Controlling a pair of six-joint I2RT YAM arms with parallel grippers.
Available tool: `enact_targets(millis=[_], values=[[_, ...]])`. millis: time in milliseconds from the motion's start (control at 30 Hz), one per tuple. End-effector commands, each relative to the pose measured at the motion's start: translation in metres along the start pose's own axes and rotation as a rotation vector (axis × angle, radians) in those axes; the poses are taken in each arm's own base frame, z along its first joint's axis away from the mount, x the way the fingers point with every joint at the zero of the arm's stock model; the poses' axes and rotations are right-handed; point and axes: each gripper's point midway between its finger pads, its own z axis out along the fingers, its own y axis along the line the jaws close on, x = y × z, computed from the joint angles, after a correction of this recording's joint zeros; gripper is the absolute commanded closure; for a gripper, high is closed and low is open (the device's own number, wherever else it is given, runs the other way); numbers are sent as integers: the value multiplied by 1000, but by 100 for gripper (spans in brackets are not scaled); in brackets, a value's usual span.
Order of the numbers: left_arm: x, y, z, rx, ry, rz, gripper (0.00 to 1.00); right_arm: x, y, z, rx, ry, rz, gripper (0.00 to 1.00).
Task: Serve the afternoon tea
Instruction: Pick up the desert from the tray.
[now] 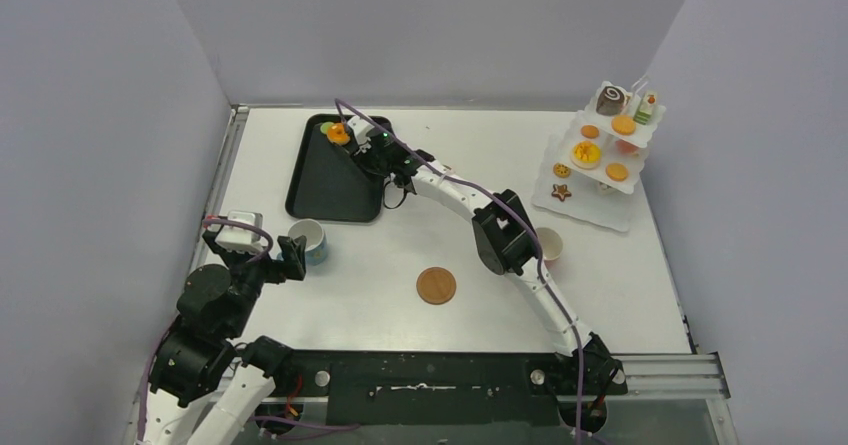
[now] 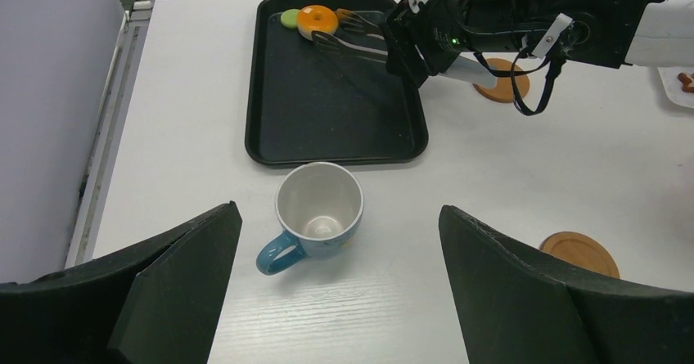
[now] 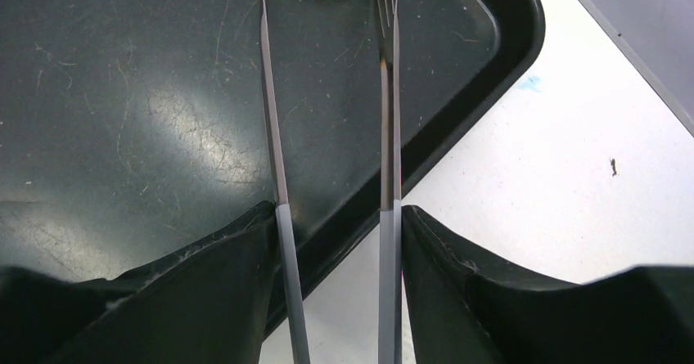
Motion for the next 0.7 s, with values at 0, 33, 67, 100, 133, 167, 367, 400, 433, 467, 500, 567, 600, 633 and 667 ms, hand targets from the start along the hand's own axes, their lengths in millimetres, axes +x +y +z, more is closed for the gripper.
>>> enact_targets(millis=[0, 33, 67, 100, 133, 167, 367, 400, 433, 467, 500, 567, 600, 633, 667], values=[[-15, 0, 2, -5, -51, -6, 10, -46, -19, -6, 62, -116, 28, 46], [-15, 0, 2, -5, -51, -6, 10, -47, -18, -5, 61, -120, 34, 45], [-15, 0, 2, -5, -52, -6, 10, -46, -17, -4, 60, -122, 37, 45], [-16, 0, 2, -6, -53, -6, 10, -46, -17, -3, 58, -125, 39, 45], [-16, 0, 2, -6, -53, -5, 10, -47, -16, -2, 56, -128, 39, 45], [-16, 0, 2, -6, -54, -5, 10, -46, -16, -1, 53, -130, 39, 45], [-15, 0, 3, -8, -49, -4, 10, -45, -13, 6, 44, -140, 43, 44], [-15, 0, 3, -8, -49, -3, 10, -46, -12, 7, 42, -142, 43, 45], [-15, 1, 3, -8, -48, -2, 10, -46, -11, 8, 38, -145, 44, 45], [-15, 0, 3, -8, -49, -2, 10, -47, -10, 8, 32, -146, 43, 44], [-15, 1, 3, -9, -49, -2, 10, -47, -9, 8, 26, -146, 42, 41], [-15, 1, 3, -11, -48, -2, 10, -43, -7, 8, 11, -133, 38, 36], [-15, 1, 3, -11, -48, -2, 10, -42, -6, 7, 5, -126, 37, 34], [-15, 1, 3, -12, -48, -2, 10, -40, -6, 6, 3, -123, 35, 31], [-15, 1, 3, -11, -48, -2, 10, -38, -6, 5, 1, -119, 35, 28]])
